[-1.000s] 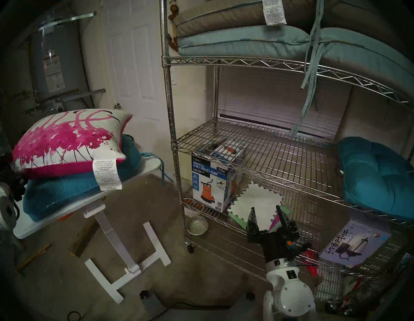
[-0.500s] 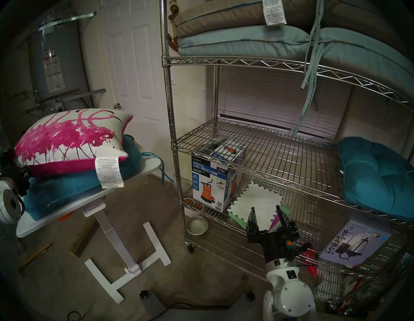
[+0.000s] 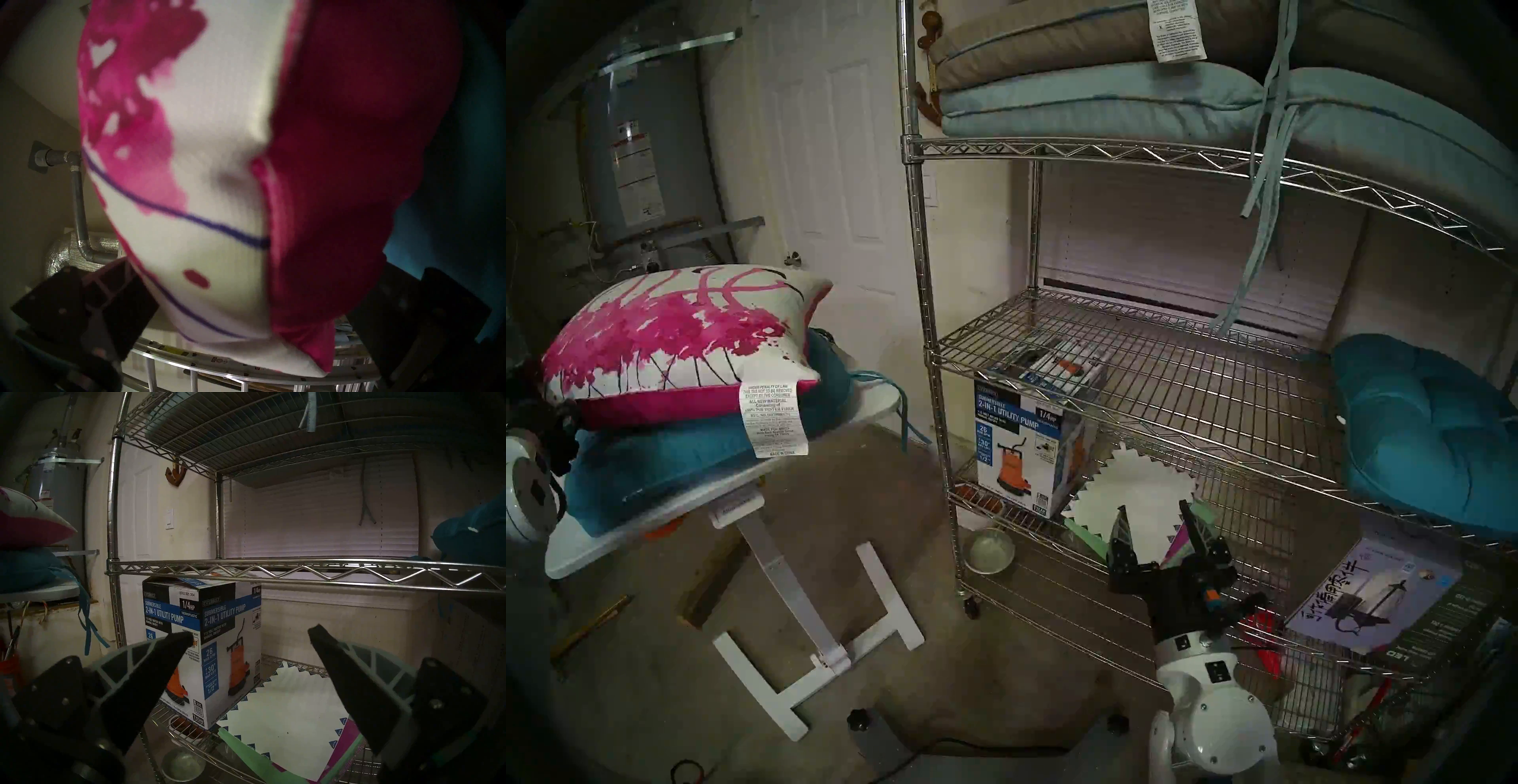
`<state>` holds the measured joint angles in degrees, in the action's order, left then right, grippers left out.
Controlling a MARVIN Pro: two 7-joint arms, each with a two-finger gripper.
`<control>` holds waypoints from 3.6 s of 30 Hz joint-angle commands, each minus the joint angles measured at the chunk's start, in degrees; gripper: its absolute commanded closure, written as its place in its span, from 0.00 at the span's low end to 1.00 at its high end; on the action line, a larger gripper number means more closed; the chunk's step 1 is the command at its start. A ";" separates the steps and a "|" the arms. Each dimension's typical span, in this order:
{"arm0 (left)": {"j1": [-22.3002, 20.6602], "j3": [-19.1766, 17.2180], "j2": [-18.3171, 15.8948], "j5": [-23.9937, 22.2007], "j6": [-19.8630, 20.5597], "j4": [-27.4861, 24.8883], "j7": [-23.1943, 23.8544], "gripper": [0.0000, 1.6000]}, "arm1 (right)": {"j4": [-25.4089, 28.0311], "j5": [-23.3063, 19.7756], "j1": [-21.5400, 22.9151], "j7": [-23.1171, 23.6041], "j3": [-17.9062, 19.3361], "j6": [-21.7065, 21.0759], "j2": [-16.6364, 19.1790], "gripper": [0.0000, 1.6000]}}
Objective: Put cushion on the shelf
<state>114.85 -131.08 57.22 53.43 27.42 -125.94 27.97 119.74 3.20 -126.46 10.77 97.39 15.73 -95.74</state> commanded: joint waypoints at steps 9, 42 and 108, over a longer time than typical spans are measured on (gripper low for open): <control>-0.61 -0.20 -0.84 0.35 -0.44 -0.90 -0.15 0.00 | 0.38 13.28 0.30 -0.62 -5.69 12.47 2.45 0.00; -1.03 -0.18 -0.54 0.78 -0.79 -0.87 0.25 0.00 | -6.18 44.37 18.84 -10.37 -15.48 39.27 7.10 0.00; -1.64 -0.15 0.00 1.43 -1.36 -0.85 0.77 0.00 | -25.27 58.69 46.27 -23.36 -41.29 24.33 5.20 0.00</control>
<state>113.57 -131.09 57.69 54.75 26.27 -125.83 29.05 96.86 61.75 -86.16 -11.97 57.23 39.95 -86.93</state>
